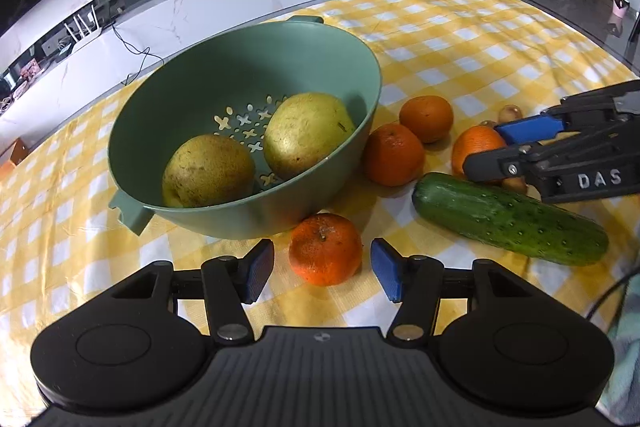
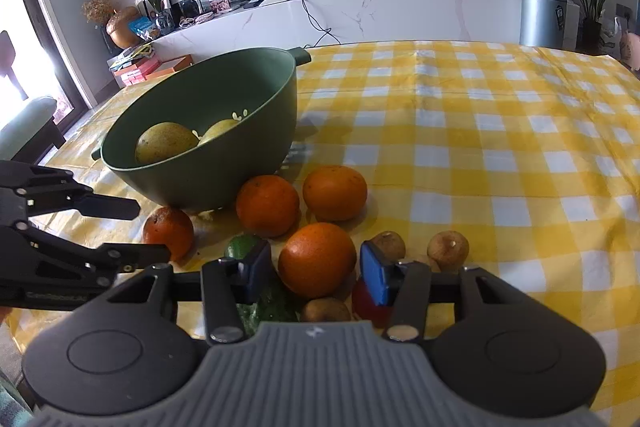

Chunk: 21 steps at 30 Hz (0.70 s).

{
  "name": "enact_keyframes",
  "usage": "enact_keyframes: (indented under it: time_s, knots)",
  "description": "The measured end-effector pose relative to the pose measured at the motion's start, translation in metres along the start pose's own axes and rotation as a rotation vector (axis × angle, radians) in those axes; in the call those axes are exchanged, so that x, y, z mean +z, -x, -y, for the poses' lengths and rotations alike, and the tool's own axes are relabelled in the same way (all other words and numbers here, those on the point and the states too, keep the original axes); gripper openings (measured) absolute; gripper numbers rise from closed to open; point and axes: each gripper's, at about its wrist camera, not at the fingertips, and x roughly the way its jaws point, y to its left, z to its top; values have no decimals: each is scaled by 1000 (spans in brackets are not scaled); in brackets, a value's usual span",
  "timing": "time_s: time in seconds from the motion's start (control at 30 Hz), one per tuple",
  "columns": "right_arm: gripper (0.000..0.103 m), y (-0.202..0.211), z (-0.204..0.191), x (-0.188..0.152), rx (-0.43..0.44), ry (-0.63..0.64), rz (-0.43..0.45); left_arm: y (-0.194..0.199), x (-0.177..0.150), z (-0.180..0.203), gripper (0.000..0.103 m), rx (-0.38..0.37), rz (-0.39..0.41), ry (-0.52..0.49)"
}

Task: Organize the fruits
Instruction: 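Grasp an orange with the left tool while the right tool grasps another orange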

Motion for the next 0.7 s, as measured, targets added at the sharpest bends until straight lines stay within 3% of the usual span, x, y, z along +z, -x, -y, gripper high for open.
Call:
enact_keyframes:
  time_s: [0.17, 0.33, 0.7]
  knots:
    - [46, -1, -2, -1, -5, 14, 3, -6, 0, 3, 65, 16, -9, -9]
    - [43, -1, -1, -2, -3, 14, 7, -10, 2, 8, 49, 17, -30, -12]
    - [39, 12, -3, -1, 1, 27, 54, 25, 6, 13, 48, 41, -4, 6]
